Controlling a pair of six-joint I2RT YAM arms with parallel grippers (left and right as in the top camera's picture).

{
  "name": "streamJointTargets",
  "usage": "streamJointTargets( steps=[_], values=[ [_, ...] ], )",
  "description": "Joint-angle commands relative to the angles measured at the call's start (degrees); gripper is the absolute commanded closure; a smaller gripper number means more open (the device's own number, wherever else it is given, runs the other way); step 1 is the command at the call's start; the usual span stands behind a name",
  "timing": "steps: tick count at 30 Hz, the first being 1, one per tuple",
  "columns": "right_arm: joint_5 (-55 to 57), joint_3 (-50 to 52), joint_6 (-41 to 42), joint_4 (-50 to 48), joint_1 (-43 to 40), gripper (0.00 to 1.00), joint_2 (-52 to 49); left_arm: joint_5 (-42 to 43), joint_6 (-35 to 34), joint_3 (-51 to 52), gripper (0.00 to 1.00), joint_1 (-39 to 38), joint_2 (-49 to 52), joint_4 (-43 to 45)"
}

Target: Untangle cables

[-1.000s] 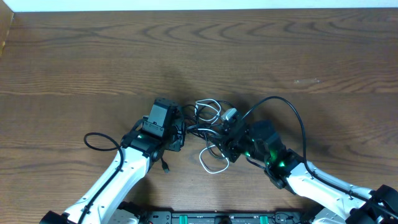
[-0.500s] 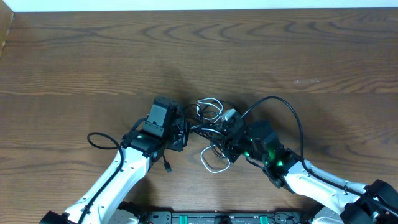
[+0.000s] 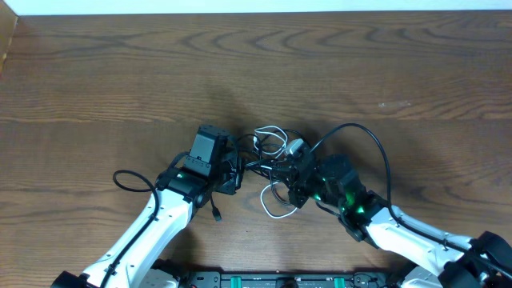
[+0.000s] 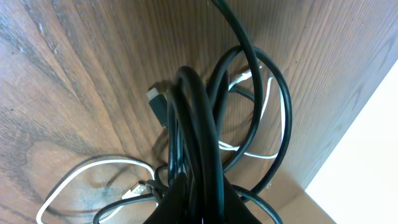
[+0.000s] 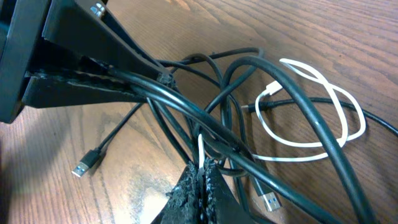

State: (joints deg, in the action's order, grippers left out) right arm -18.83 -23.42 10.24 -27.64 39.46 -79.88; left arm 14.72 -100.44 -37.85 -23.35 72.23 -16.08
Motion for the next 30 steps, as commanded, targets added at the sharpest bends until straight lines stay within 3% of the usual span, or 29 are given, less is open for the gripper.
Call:
streamJointTargets(
  steps=[1, 10, 18, 27, 30],
  values=[
    [-1.9, -0.2, 0.2, 1.0, -0.2, 0.99, 4.9, -2.2, 0.8, -1.4, 0.88, 0.0, 0.2, -0.5],
    [-6.9, -0.2, 7.1, 7.2, -6.6, 0.99, 29.7, -4.4, 0.8, -1.4, 0.88, 0.0, 0.4, -0.6],
    [-6.7, -0.2, 14.0, 7.1, -21.0, 0.99, 48.8, -5.2, 0.8, -1.4, 0.87, 0.0, 0.4, -1.2],
    [8.5, -0.2, 20.0, 6.4, -41.2, 0.99, 54.8, -9.9, 0.7, -1.4, 0.87, 0.0, 0.4, -3.9],
    [5.2, -0.2, 22.1, 5.3, -45.3, 0.99, 53.9, -10.3, 0.7, -1.4, 0.87, 0.0, 0.4, -4.0]
  ],
)
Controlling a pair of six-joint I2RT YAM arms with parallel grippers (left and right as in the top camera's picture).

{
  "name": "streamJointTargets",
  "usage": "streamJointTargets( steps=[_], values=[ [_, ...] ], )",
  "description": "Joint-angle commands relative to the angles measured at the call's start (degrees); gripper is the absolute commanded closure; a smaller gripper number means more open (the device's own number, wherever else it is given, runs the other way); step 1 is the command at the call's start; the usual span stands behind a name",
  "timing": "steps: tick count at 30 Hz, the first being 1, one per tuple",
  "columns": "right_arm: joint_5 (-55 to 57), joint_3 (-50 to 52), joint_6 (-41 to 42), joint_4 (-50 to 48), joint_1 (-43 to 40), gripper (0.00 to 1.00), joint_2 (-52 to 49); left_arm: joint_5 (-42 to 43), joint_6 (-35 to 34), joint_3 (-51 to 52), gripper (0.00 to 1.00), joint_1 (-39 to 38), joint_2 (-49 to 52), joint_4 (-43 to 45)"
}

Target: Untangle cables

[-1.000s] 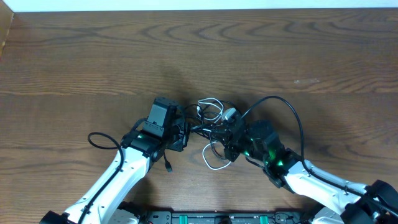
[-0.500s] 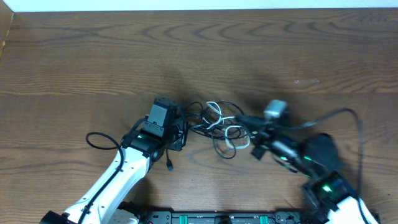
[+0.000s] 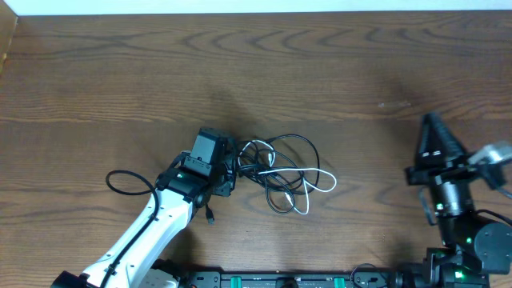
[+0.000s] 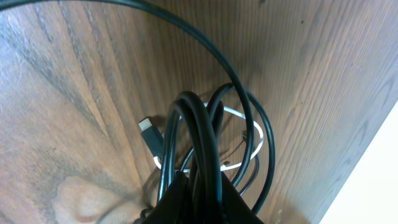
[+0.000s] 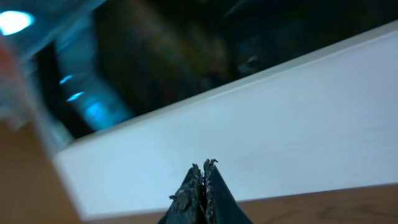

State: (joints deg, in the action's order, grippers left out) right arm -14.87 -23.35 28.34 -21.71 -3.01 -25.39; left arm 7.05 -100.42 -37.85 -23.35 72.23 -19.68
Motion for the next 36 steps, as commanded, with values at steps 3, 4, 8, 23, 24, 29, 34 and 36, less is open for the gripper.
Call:
streamJointTargets(
  steps=[3, 4, 8, 23, 24, 29, 34, 36],
  values=[
    [-10.0, -0.2, 4.3, -1.3, -3.8, 0.97, -2.4, -2.6, -0.1, -1.4, 0.87, 0.0, 0.4, -0.3],
    [-14.9, -0.2, 4.2, -1.2, -3.6, 0.92, -3.5, -2.6, -0.2, -1.4, 0.87, 0.0, 0.4, -0.2],
    [-31.8, -0.2, 0.0, -1.2, -1.3, 0.69, -9.0, -2.6, -0.2, -1.4, 0.87, 0.0, 0.4, 0.5],
    [-45.2, -0.2, -3.8, 1.9, 15.6, 0.61, -31.6, -2.6, -0.2, -1.4, 0.87, 0.0, 0.4, 0.5],
    [-45.0, -0.2, -6.5, 2.1, 16.3, 0.55, -32.8, -2.6, -0.2, -1.4, 0.87, 0.0, 0.4, 0.5],
    [-31.8, -0.2, -13.3, 4.5, 17.0, 0.48, -38.8, -2.6, -0.1, -1.4, 0.87, 0.0, 0.4, 0.5],
    [-27.5, -0.2, -17.0, 6.5, 17.0, 0.47, -43.0, -2.6, -0.2, -1.4, 0.87, 0.0, 0.4, 0.5],
    [-27.5, -0.2, -18.9, 7.8, 17.0, 0.47, -44.3, -2.6, -0.2, -1.4, 0.87, 0.0, 0.4, 0.5]
  ],
)
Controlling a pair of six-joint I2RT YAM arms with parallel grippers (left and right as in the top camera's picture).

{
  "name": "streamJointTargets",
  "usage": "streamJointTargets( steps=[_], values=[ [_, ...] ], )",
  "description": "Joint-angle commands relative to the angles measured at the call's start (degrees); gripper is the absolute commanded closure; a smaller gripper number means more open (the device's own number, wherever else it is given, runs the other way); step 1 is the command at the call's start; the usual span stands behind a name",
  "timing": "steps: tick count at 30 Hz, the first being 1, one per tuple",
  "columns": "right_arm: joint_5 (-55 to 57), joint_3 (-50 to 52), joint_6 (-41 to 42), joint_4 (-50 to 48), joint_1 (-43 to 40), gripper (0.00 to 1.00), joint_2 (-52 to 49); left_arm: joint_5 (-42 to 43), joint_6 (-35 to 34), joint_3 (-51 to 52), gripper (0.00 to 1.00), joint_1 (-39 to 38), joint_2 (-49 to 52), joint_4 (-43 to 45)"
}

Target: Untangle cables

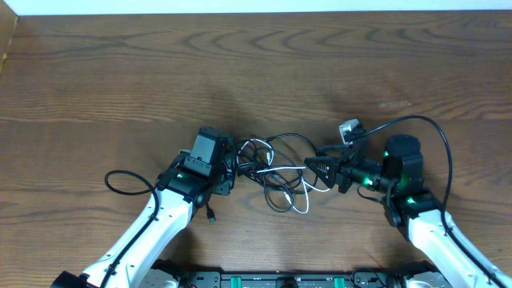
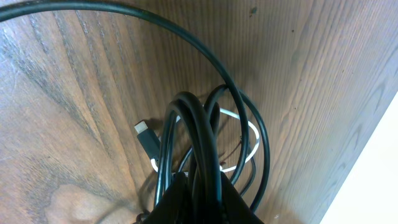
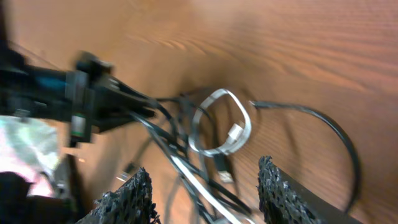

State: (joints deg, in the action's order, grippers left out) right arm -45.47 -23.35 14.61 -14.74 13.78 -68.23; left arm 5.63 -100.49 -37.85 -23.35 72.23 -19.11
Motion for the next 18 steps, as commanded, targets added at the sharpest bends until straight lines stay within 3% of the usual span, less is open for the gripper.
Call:
streamJointTargets(
  steps=[1, 9, 18],
  values=[
    [3.1, -0.2, -5.5, 1.7, 0.3, 0.47, -2.2, -1.2, -0.1, -1.4, 0.87, 0.0, 0.4, -0.1],
    [-4.4, -0.2, -7.0, 2.5, 0.2, 0.52, -3.7, -1.2, -0.1, -1.4, 0.87, 0.0, 0.4, -0.1],
    [-4.4, -0.2, -12.0, 5.8, 0.3, 0.58, -3.8, -0.7, -0.1, -1.4, 0.87, 0.0, 0.4, -0.1]
  ],
)
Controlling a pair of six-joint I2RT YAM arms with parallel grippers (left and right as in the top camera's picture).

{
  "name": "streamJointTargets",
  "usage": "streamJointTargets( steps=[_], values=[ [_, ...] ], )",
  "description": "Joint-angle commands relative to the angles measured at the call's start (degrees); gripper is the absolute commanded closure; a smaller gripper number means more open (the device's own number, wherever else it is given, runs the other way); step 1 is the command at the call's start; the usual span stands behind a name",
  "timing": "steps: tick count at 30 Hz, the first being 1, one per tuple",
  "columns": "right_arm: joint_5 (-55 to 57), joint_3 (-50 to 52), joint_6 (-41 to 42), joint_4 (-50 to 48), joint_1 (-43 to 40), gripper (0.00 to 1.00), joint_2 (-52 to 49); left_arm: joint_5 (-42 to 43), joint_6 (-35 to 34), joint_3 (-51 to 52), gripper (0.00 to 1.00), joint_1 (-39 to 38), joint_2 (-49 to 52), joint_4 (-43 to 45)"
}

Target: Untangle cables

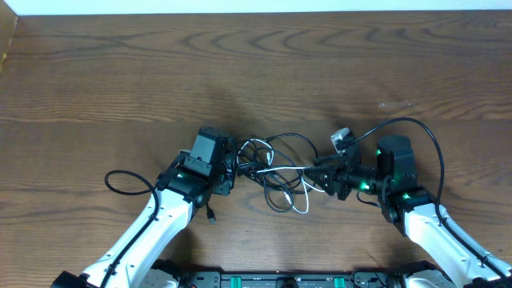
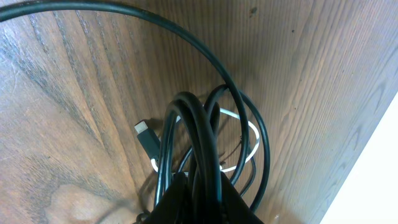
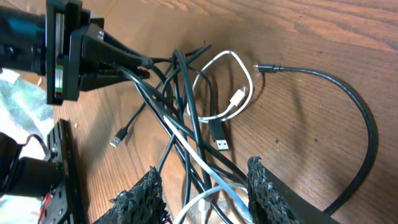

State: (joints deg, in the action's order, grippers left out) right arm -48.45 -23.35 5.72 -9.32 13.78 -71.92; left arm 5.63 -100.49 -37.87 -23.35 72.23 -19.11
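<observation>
A tangle of black cables and one white cable lies mid-table. My left gripper holds its left side, shut on a bundle of black cables that rises from between the jaws. A black plug lies beside that bundle. At the tangle's right edge my right gripper is open. In the right wrist view its fingers straddle black strands and the white cable low over the wood. A USB plug lies just ahead.
A loose black cable loop trails left of my left arm, and a plug end lies beside it. A separate black cable curves off to the right. The wooden table ends at a white far border.
My right gripper, still open, has moved a little left and lower, so its fingers now straddle the tangle's right strands. The left gripper and its bundle have not moved.
First both grippers were shut in the tangle, the right one on the white cable. Then the right arm stood far right, raised and shut on nothing, with the tangle spread rightward. It later came back open beside the tangle and now reaches into it.
</observation>
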Motion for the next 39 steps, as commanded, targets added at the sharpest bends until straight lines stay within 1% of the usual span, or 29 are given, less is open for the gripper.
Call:
streamJointTargets(
  steps=[1, 5, 10, 13, 17, 20, 24, 29, 30, 32, 33, 36, 39],
  values=[
    [-1.4, -0.2, -3.2, 0.4, 0.3, 0.58, -0.3, -0.7, -0.1, -1.4, 0.87, 0.0, 0.4, -0.1],
    [-1.4, -0.2, -4.0, 0.3, 0.4, 0.59, -1.8, -0.5, -0.1, -1.4, 0.87, 0.0, 0.4, -0.1],
    [-1.4, -0.2, -3.8, -3.2, 1.6, 0.58, -4.7, -0.3, -0.1, -1.4, 0.87, 0.0, 0.4, -0.1],
    [-1.4, -0.2, -3.9, -4.5, 1.7, 0.59, -5.4, -0.3, -0.1, -1.4, 0.87, 0.0, 0.4, -0.1],
    [2.4, -0.2, -3.9, -4.6, 1.7, 0.61, -5.4, -0.3, 0.0, -1.4, 0.87, 0.0, 0.4, -0.1],
    [2.7, -0.2, -3.6, -4.6, 1.7, 0.67, -5.4, -0.3, 0.0, -1.4, 0.87, 0.0, 0.4, -0.1],
    [2.6, -0.2, -3.1, -4.4, 1.7, 0.71, -5.4, -0.3, 0.0, -1.4, 0.87, 0.0, 0.4, -0.1],
    [2.6, -0.2, -3.2, -4.3, 3.1, 0.8, -5.4, -0.3, 0.0, -1.4, 0.87, 0.0, 0.4, -0.1],
    [2.6, -0.2, -3.2, -4.4, 3.4, 0.84, -5.4, -0.3, 0.0, -1.4, 0.87, 0.0, 0.4, -0.1],
    [2.7, -0.2, -3.2, -4.5, 3.6, 0.97, -5.4, -0.3, 0.0, -1.4, 0.87, 0.0, 0.4, -0.1],
    [2.6, -0.2, -3.2, -4.6, 3.6, 0.99, -5.4, -0.3, -0.1, -1.4, 0.87, 0.0, 0.4, -0.1],
    [2.6, -0.2, -2.8, -5.5, 3.5, 0.99, -5.3, -0.3, -0.1, -1.4, 0.87, 0.0, 0.4, -0.1],
    [2.0, -0.6, 0.1, -6.2, 2.6, 0.99, -4.4, -0.3, 0.0, -1.4, 0.87, 0.0, 0.4, -0.1]
  ],
)
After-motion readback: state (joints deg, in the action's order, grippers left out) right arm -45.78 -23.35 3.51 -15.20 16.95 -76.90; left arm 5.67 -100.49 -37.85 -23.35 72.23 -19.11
